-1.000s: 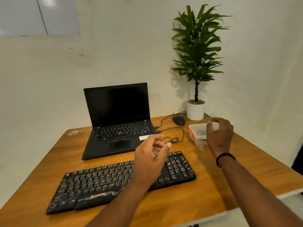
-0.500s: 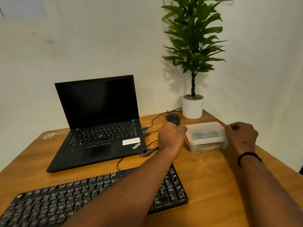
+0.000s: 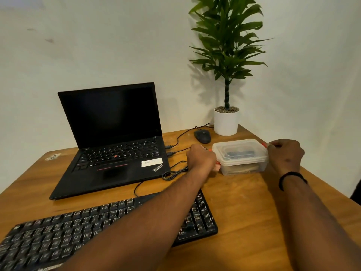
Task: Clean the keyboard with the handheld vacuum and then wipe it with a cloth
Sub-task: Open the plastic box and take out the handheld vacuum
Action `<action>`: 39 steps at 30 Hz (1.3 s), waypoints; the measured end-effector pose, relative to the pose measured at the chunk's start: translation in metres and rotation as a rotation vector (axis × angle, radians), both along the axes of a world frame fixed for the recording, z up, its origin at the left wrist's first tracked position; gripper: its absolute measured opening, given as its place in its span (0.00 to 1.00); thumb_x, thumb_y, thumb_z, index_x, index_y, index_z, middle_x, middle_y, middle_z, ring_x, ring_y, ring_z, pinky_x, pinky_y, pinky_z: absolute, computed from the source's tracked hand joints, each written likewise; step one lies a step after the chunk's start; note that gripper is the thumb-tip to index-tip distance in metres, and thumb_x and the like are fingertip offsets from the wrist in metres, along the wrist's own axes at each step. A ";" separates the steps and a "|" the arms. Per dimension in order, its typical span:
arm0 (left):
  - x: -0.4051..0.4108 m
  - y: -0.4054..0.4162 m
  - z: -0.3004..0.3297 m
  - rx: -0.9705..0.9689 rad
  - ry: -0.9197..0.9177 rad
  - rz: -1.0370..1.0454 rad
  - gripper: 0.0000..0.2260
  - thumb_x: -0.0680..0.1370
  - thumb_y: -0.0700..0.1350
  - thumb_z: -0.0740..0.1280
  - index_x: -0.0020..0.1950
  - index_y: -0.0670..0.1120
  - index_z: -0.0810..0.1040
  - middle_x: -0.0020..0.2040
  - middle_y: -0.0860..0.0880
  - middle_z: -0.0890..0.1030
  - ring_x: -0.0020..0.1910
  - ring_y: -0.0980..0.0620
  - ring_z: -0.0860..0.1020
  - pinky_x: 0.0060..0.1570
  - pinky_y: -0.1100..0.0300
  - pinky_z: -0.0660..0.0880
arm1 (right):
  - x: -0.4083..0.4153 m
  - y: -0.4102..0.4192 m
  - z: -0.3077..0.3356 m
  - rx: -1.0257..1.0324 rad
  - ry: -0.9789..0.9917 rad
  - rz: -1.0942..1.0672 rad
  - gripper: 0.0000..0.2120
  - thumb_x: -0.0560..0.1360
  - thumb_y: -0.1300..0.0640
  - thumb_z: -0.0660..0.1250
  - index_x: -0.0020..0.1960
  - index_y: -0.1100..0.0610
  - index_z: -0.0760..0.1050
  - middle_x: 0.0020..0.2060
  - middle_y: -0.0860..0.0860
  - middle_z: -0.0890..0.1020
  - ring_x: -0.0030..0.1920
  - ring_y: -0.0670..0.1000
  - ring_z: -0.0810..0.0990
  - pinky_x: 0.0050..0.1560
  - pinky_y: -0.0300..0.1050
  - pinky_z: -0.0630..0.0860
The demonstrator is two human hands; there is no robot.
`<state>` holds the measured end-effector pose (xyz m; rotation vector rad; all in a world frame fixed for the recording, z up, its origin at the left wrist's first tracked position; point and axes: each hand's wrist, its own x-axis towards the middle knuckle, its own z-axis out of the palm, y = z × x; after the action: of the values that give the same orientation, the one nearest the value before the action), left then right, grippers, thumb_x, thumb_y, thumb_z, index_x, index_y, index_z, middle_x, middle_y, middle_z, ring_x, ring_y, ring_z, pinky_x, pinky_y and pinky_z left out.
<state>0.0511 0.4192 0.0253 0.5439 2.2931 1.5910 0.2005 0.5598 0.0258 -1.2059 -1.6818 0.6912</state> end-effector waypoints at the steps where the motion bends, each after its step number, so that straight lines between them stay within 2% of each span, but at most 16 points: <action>1: 0.000 -0.002 0.002 0.000 -0.033 0.000 0.02 0.77 0.36 0.68 0.45 0.39 0.80 0.37 0.41 0.85 0.26 0.47 0.83 0.31 0.54 0.83 | 0.001 0.001 -0.001 -0.036 0.010 -0.009 0.08 0.77 0.66 0.67 0.52 0.67 0.83 0.51 0.62 0.84 0.47 0.57 0.79 0.53 0.43 0.72; 3: 0.000 -0.006 0.003 -0.022 -0.095 0.006 0.05 0.78 0.36 0.68 0.43 0.40 0.77 0.35 0.43 0.84 0.26 0.47 0.82 0.31 0.55 0.82 | 0.002 0.004 -0.002 -0.114 0.034 -0.025 0.08 0.77 0.66 0.68 0.54 0.67 0.82 0.54 0.63 0.83 0.52 0.61 0.81 0.56 0.47 0.75; 5: 0.000 -0.008 0.001 -0.073 -0.045 0.024 0.05 0.79 0.39 0.67 0.43 0.42 0.76 0.34 0.44 0.83 0.26 0.48 0.81 0.29 0.58 0.80 | 0.003 0.005 -0.003 -0.129 0.030 -0.049 0.08 0.77 0.66 0.66 0.53 0.67 0.82 0.53 0.63 0.83 0.52 0.63 0.81 0.57 0.50 0.77; 7: 0.000 -0.005 -0.002 -0.071 0.047 0.053 0.05 0.79 0.43 0.68 0.44 0.44 0.80 0.38 0.44 0.85 0.32 0.46 0.84 0.34 0.54 0.83 | 0.002 0.005 -0.004 -0.054 -0.009 -0.054 0.11 0.79 0.62 0.64 0.44 0.66 0.82 0.42 0.63 0.83 0.43 0.62 0.80 0.53 0.50 0.78; 8: 0.001 -0.004 -0.002 -0.054 0.073 0.053 0.06 0.78 0.46 0.69 0.44 0.45 0.82 0.40 0.44 0.85 0.36 0.44 0.85 0.37 0.52 0.84 | 0.000 0.003 -0.005 -0.019 -0.033 -0.041 0.15 0.80 0.58 0.64 0.38 0.65 0.79 0.36 0.61 0.81 0.39 0.61 0.79 0.51 0.51 0.78; 10: 0.007 0.000 0.001 -0.031 0.062 0.024 0.10 0.75 0.52 0.72 0.43 0.47 0.84 0.41 0.45 0.86 0.39 0.43 0.85 0.39 0.52 0.84 | -0.005 0.001 -0.007 0.013 -0.099 -0.004 0.23 0.81 0.50 0.62 0.32 0.62 0.75 0.29 0.57 0.78 0.38 0.62 0.79 0.46 0.53 0.78; 13: 0.010 0.006 0.003 0.003 0.041 0.033 0.10 0.73 0.52 0.76 0.47 0.47 0.85 0.44 0.47 0.85 0.42 0.45 0.84 0.39 0.53 0.82 | -0.012 0.006 -0.014 0.080 -0.179 -0.002 0.24 0.80 0.45 0.59 0.33 0.60 0.75 0.34 0.59 0.80 0.43 0.65 0.78 0.42 0.50 0.74; 15: 0.012 0.007 0.004 0.043 0.024 0.062 0.10 0.72 0.50 0.78 0.49 0.47 0.84 0.46 0.49 0.85 0.44 0.48 0.84 0.41 0.54 0.82 | -0.013 0.007 -0.013 0.118 -0.141 -0.017 0.23 0.80 0.45 0.59 0.32 0.58 0.74 0.36 0.59 0.79 0.45 0.66 0.78 0.42 0.48 0.70; 18: 0.017 0.003 0.009 0.164 -0.030 0.050 0.12 0.70 0.45 0.79 0.52 0.48 0.83 0.47 0.49 0.85 0.44 0.49 0.84 0.44 0.52 0.83 | -0.011 0.000 -0.006 0.199 0.027 -0.075 0.23 0.81 0.44 0.59 0.43 0.62 0.81 0.43 0.60 0.82 0.49 0.64 0.78 0.47 0.49 0.73; 22: 0.032 -0.019 0.021 0.245 -0.077 -0.086 0.12 0.73 0.38 0.77 0.53 0.42 0.79 0.47 0.42 0.85 0.35 0.49 0.82 0.28 0.60 0.76 | -0.001 -0.024 0.000 0.202 0.228 -0.162 0.24 0.81 0.44 0.58 0.46 0.63 0.80 0.46 0.59 0.81 0.51 0.60 0.76 0.47 0.44 0.65; 24: 0.040 -0.036 0.023 0.238 -0.022 -0.176 0.12 0.71 0.35 0.78 0.50 0.41 0.78 0.47 0.40 0.84 0.38 0.47 0.83 0.30 0.60 0.79 | 0.007 -0.036 -0.001 0.159 0.311 -0.178 0.24 0.82 0.44 0.57 0.45 0.63 0.79 0.45 0.58 0.79 0.49 0.58 0.75 0.46 0.43 0.64; 27: 0.050 -0.062 0.019 0.128 0.175 -0.273 0.12 0.66 0.36 0.81 0.43 0.44 0.81 0.45 0.46 0.85 0.44 0.48 0.84 0.42 0.53 0.83 | 0.021 -0.055 -0.006 0.059 0.382 -0.131 0.26 0.81 0.40 0.56 0.43 0.61 0.78 0.42 0.55 0.79 0.43 0.53 0.76 0.42 0.43 0.69; 30: 0.058 -0.080 0.013 0.018 0.352 -0.369 0.10 0.66 0.34 0.81 0.39 0.45 0.83 0.41 0.52 0.83 0.41 0.57 0.80 0.37 0.70 0.76 | 0.043 -0.076 -0.011 -0.014 0.401 -0.127 0.20 0.80 0.47 0.62 0.37 0.59 0.75 0.35 0.54 0.77 0.35 0.49 0.72 0.33 0.39 0.66; 33: 0.066 -0.091 0.008 -0.085 0.437 -0.444 0.09 0.68 0.30 0.77 0.38 0.43 0.83 0.38 0.55 0.81 0.39 0.60 0.79 0.35 0.73 0.74 | 0.064 -0.097 -0.021 -0.069 0.306 -0.197 0.15 0.78 0.58 0.64 0.33 0.62 0.73 0.30 0.54 0.73 0.29 0.46 0.67 0.30 0.38 0.62; 36: 0.071 -0.095 0.004 -0.227 0.531 -0.473 0.12 0.69 0.28 0.73 0.37 0.46 0.84 0.37 0.58 0.80 0.39 0.63 0.77 0.37 0.75 0.72 | 0.068 -0.107 -0.034 -0.052 0.164 -0.191 0.13 0.76 0.57 0.65 0.33 0.59 0.74 0.33 0.56 0.78 0.34 0.54 0.75 0.34 0.40 0.71; 39: 0.072 -0.095 0.002 -0.328 0.588 -0.522 0.15 0.70 0.27 0.70 0.35 0.47 0.84 0.33 0.57 0.80 0.37 0.59 0.79 0.41 0.66 0.77 | 0.066 -0.110 -0.037 -0.011 -0.043 -0.135 0.11 0.73 0.53 0.66 0.34 0.57 0.77 0.32 0.54 0.79 0.37 0.57 0.79 0.40 0.47 0.79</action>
<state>0.1232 0.3242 0.0268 1.5226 2.4219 0.8542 0.2667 0.4500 -0.0112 -1.3373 -1.6163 0.5954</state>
